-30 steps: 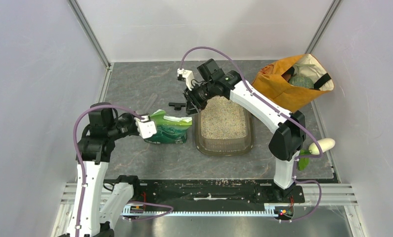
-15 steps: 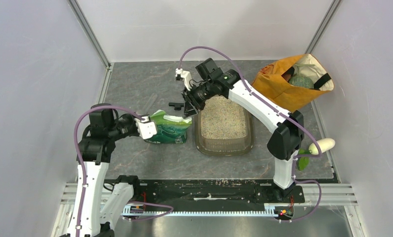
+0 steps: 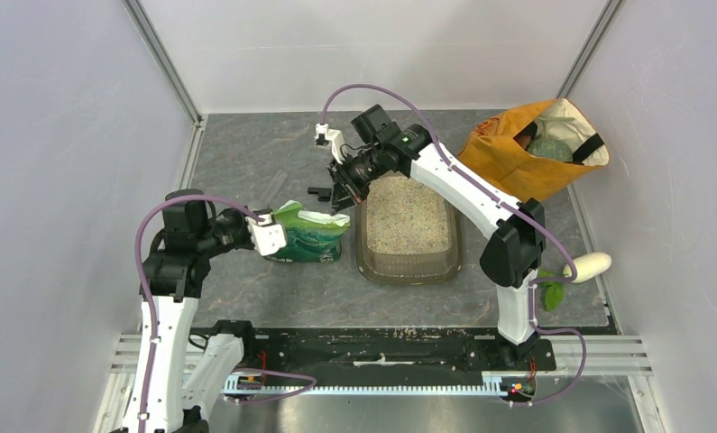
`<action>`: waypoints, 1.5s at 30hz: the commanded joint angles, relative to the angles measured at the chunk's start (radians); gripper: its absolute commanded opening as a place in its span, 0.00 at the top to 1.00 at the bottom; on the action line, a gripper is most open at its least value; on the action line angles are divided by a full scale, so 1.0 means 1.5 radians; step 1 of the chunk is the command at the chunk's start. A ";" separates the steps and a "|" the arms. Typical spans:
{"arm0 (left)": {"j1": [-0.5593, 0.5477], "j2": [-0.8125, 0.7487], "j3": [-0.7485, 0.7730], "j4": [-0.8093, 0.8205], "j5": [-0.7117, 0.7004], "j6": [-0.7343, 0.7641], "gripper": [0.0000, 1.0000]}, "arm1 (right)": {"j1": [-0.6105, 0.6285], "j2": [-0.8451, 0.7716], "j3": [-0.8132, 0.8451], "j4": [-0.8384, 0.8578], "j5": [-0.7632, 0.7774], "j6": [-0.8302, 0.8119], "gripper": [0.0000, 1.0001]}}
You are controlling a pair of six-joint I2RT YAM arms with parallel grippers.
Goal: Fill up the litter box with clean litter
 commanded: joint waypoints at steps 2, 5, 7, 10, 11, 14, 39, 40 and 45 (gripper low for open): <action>0.001 -0.005 -0.001 0.009 0.020 0.020 0.98 | 0.017 0.006 0.037 -0.042 0.010 -0.048 0.81; 0.001 -0.004 0.001 0.010 0.021 0.020 0.98 | 0.024 0.008 0.038 -0.048 0.040 -0.063 0.81; 0.001 -0.004 0.002 0.010 0.020 0.021 0.98 | 0.028 0.012 0.042 -0.052 0.058 -0.070 0.80; 0.001 -0.003 0.002 0.010 0.019 0.021 0.98 | 0.030 0.013 0.042 -0.060 0.070 -0.081 0.76; 0.001 -0.003 0.002 0.010 0.019 0.022 0.98 | 0.031 0.013 0.042 -0.062 0.072 -0.083 0.76; 0.001 -0.003 0.001 0.010 0.021 0.020 0.98 | 0.037 0.016 0.041 -0.063 0.092 -0.092 0.75; 0.001 0.018 0.041 -0.012 0.066 0.020 0.98 | 0.057 -0.027 0.030 0.032 0.306 0.146 1.00; 0.001 0.024 0.043 -0.010 0.074 0.009 0.98 | 0.056 -0.026 0.024 0.035 0.305 0.160 1.00; 0.001 0.047 0.054 0.056 0.094 -0.101 0.98 | 0.057 -0.019 0.041 0.045 0.302 0.192 1.00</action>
